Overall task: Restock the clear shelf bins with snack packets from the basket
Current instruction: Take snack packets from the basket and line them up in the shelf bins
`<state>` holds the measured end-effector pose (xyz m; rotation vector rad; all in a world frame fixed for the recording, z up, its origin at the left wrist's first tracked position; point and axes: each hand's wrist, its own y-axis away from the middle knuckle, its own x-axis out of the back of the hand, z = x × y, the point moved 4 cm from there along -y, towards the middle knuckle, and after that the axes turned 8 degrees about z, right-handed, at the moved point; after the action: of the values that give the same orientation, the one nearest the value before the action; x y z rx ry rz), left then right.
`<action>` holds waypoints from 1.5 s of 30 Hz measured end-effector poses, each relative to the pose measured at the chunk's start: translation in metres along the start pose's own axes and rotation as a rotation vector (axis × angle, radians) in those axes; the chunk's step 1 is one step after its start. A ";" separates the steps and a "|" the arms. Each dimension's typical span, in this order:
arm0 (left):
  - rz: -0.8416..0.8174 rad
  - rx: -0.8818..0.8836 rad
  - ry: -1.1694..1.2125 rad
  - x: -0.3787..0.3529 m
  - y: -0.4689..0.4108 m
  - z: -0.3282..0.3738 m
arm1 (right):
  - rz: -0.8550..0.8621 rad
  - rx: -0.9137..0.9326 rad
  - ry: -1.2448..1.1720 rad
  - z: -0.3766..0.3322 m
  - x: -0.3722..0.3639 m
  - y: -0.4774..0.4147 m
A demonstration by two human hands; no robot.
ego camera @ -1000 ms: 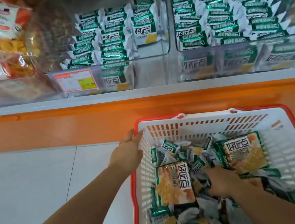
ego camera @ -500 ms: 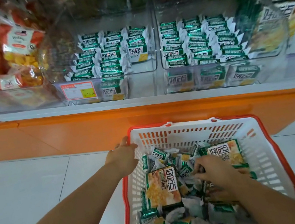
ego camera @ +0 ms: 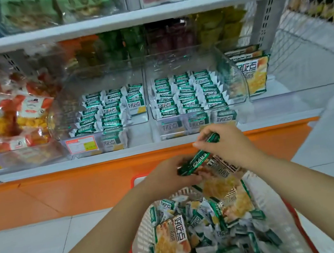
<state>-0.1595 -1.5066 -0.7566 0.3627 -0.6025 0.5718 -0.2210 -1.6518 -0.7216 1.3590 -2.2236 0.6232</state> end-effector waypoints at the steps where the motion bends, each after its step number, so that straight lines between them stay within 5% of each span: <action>1: 0.033 -0.024 0.039 0.002 0.000 0.012 | 0.033 0.012 0.001 -0.006 0.012 0.002; 5: 0.131 -0.100 0.081 0.004 -0.005 0.049 | 0.152 0.070 -0.047 -0.019 0.054 0.009; 10: 0.233 -0.118 0.163 0.008 -0.017 0.076 | 0.099 0.034 -0.009 -0.014 0.098 0.017; 17: 0.220 -0.141 0.380 -0.007 -0.038 0.121 | 0.177 0.102 0.020 0.003 0.153 0.021; 21: 0.282 -0.216 0.254 -0.007 -0.066 0.150 | 0.390 0.239 0.111 0.006 0.187 0.014; 27: 0.394 -0.224 -0.176 0.001 -0.118 0.168 | 0.697 0.387 0.564 0.021 0.228 -0.017; 35: 0.278 -0.237 -0.472 -0.016 -0.184 0.151 | 0.439 0.204 0.664 0.078 0.212 -0.090; 45: 0.338 -0.402 -0.308 -0.016 -0.194 0.126 | 0.279 0.069 0.404 0.121 0.160 -0.165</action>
<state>-0.1075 -1.7253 -0.6995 -0.0373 -1.0668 0.7051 -0.1551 -1.9024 -0.6990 0.8603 -2.0813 0.9841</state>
